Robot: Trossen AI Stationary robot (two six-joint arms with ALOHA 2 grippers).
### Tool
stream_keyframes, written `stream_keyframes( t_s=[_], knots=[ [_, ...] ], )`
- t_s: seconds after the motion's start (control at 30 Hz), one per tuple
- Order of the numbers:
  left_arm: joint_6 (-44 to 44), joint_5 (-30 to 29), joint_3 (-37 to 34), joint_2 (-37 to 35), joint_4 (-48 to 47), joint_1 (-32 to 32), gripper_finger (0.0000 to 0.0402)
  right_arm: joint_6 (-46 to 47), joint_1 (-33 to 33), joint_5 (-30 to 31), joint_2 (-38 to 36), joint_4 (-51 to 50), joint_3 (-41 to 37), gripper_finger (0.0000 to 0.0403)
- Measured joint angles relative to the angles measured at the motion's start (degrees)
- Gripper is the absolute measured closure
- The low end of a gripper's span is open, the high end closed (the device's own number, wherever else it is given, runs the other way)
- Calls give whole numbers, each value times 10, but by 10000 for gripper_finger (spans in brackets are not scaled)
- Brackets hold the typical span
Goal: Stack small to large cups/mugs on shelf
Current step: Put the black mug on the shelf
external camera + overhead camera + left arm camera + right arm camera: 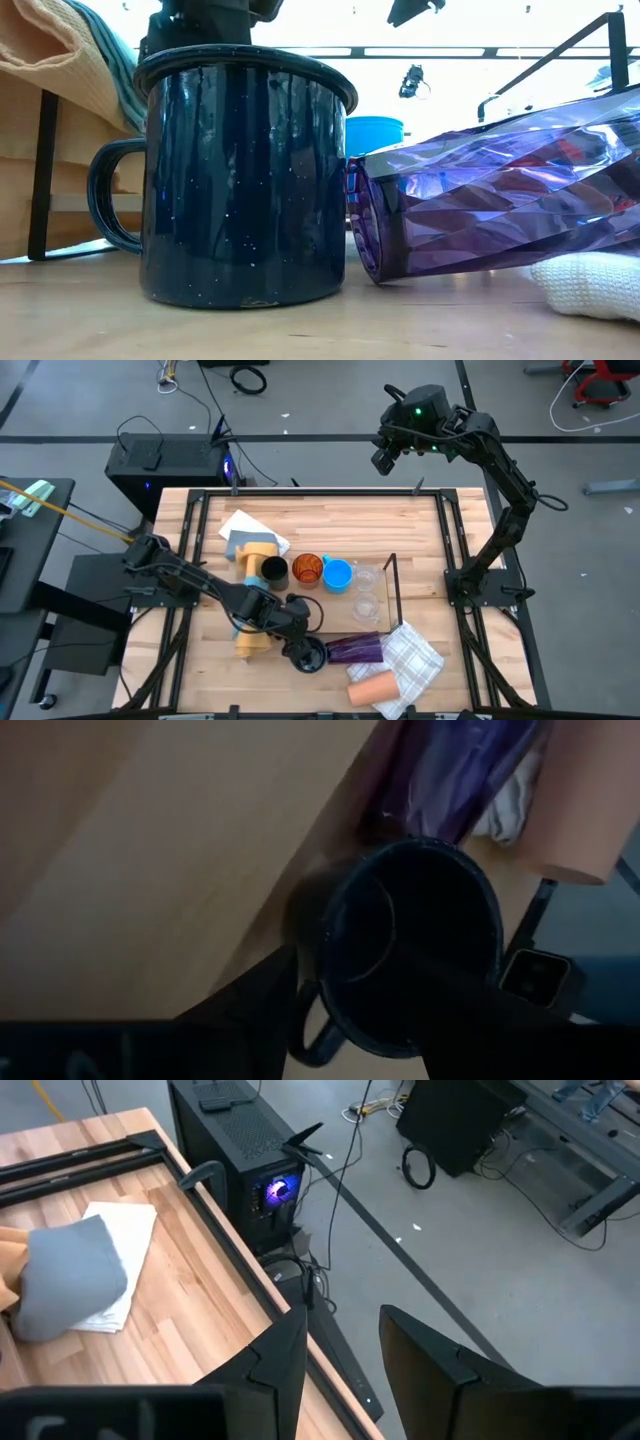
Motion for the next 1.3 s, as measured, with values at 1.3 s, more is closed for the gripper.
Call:
stream_keyframes(
  t_s=[1.3],
  knots=[
    [-35,18,-1,28,-10,-14,238,-2,0,-9,0,0,0,268]
  ],
)
